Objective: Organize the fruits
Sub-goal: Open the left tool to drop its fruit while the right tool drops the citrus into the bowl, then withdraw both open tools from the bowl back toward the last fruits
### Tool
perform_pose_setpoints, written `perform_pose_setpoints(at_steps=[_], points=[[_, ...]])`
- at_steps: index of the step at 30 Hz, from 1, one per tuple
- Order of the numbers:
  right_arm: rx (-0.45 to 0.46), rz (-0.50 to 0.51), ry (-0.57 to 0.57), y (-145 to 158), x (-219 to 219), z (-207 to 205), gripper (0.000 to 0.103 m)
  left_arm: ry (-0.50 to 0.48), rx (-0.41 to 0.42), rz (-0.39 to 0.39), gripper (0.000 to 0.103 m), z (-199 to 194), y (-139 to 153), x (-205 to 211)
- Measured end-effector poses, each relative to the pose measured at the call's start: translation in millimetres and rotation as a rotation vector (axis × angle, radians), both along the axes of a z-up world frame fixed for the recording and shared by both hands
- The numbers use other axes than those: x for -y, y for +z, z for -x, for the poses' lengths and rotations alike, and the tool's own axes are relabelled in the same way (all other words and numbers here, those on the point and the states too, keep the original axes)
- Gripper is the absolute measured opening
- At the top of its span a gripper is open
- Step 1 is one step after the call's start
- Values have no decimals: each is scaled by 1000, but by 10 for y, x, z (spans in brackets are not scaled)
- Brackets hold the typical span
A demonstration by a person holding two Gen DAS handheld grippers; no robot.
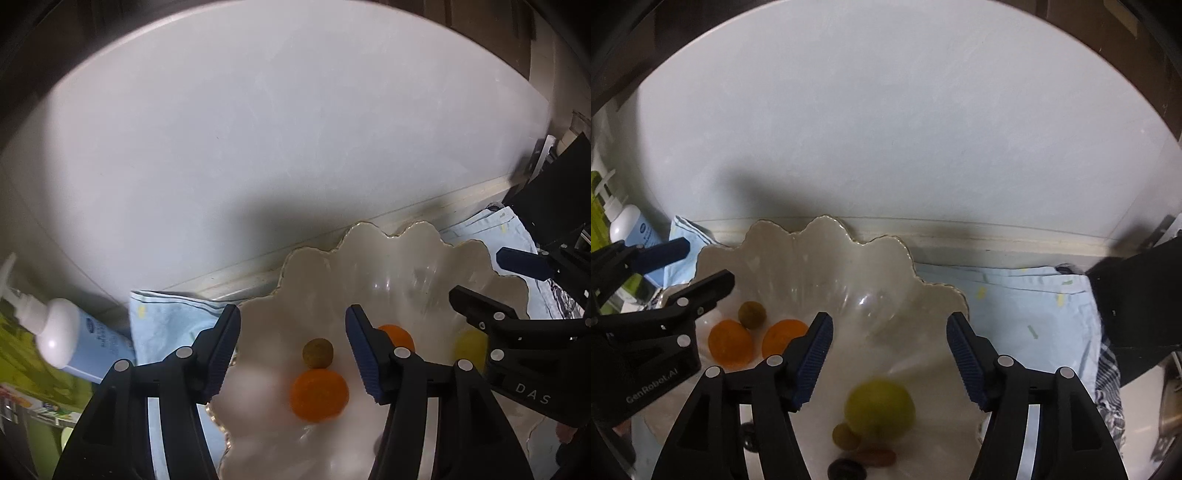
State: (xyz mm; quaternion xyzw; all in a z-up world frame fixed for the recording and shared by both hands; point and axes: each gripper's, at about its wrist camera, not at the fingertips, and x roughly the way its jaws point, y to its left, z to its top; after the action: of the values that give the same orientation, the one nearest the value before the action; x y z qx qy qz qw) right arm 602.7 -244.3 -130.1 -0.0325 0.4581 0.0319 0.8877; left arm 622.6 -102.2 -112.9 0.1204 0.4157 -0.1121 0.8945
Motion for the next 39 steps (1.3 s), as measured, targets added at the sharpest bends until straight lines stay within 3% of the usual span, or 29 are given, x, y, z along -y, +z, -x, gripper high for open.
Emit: perform_pose_setpoints(at_steps=[21,39], points=[[264,10,-2,766,-135,974,65,-22,204,37,69,952,745,-280],[398,-9,2,1182,-327,1935,65,-36,297,103,74,1892,1025,-505]])
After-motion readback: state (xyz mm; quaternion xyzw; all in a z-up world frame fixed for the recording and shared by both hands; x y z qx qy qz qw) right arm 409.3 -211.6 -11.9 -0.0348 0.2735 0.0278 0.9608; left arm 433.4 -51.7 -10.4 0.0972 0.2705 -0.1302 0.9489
